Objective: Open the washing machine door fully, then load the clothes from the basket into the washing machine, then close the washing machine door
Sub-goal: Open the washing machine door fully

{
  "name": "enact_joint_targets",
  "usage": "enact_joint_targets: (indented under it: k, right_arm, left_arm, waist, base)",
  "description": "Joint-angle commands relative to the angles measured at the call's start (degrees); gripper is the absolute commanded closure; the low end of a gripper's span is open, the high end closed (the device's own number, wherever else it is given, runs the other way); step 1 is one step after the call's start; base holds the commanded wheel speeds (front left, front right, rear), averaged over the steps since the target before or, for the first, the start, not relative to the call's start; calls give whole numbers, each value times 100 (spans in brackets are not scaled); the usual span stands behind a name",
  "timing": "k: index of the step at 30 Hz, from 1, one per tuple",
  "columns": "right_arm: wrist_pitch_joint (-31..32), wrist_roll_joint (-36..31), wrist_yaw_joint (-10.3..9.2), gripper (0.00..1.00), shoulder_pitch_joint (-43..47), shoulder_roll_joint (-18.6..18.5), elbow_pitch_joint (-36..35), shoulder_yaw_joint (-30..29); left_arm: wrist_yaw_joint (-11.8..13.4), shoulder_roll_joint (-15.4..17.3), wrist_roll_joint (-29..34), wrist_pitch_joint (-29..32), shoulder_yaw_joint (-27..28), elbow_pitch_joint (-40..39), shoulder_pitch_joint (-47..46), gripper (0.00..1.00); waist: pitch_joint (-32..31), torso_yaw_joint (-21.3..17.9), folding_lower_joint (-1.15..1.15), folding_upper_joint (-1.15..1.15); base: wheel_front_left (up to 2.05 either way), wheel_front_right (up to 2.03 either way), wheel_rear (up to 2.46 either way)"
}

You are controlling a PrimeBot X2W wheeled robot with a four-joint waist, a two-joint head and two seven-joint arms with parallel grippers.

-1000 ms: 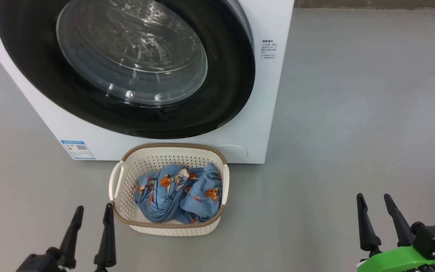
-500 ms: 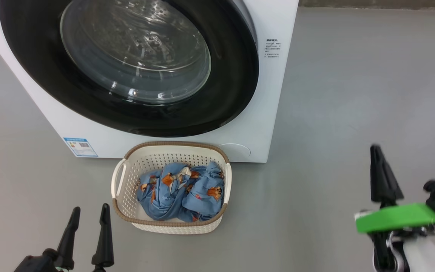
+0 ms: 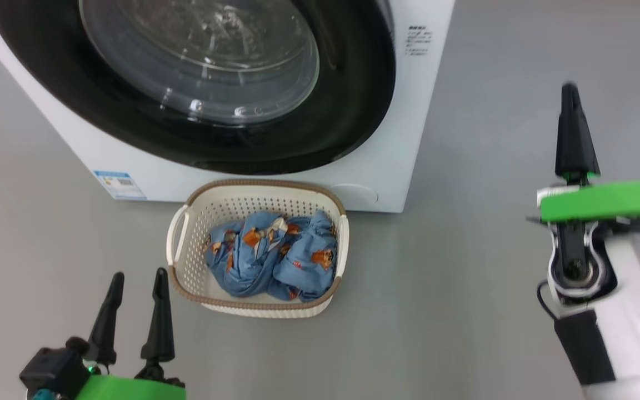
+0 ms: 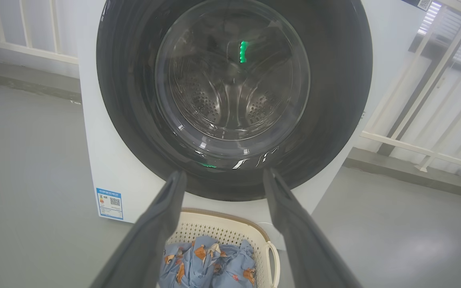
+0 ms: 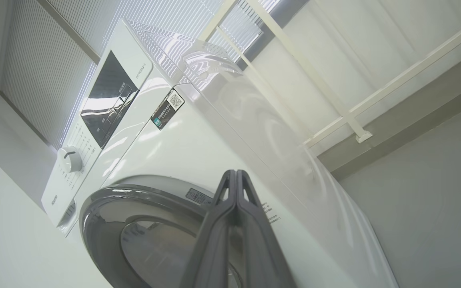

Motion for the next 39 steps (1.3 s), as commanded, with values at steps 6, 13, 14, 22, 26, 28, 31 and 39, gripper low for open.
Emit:
enact_joint_targets:
  k: [6, 13, 14, 22, 26, 28, 31, 39]
  right_arm:
    - [-44, 1771, 33, 100, -953, -543, 80, 825]
    - [303, 3317, 33, 100, -1737, -1232, 231, 1390]
    - [507, 3583, 33, 100, -1966, -1362, 188, 1498]
    - [1284, 3907, 33, 100, -2594, -1664, 380, 2058]
    - [1826, 4201, 33, 100, -2852, -1707, 549, 2141]
    - [2047, 4403, 33, 100, -2948, -1681, 621, 2059]
    - [2319, 4539, 33, 100, -3088, -1705, 632, 1908]
    - [3028, 4649, 33, 100, -3388, -1644, 911, 1684]
  left_arm:
    - [3, 8, -83, -37, 78, -191, -461, 0]
    - [3, -50, -155, -37, -57, -187, -745, 0]
    - [3, -68, -183, -37, -92, -182, -827, 0]
    - [3, -121, -245, -37, -233, -180, -1086, 0]
    - [3, -135, -272, -37, -285, -159, -1181, 0]
    - [3, -142, -283, -37, -305, -149, -1206, 0]
    - [3, -152, -300, -37, -319, -141, -1228, 0]
    - [3, -171, -325, -37, -359, -123, -1275, 0]
  waist:
    - [451, 268, 0, 0]
    - [887, 465, 0, 0]
    - [1022, 504, 0, 0]
    - [1389, 666, 0, 0]
    - [1507, 759, 0, 0]
    - [1554, 807, 0, 0]
    - [1640, 868, 0, 0]
    - [1817, 940, 0, 0]
  base:
    - [0, 0, 0]
    - [0, 0, 0]
    - [0, 0, 0]
    - [0, 0, 0]
    - [0, 0, 0]
    - [0, 0, 0]
    - [0, 0, 0]
    - [0, 0, 0]
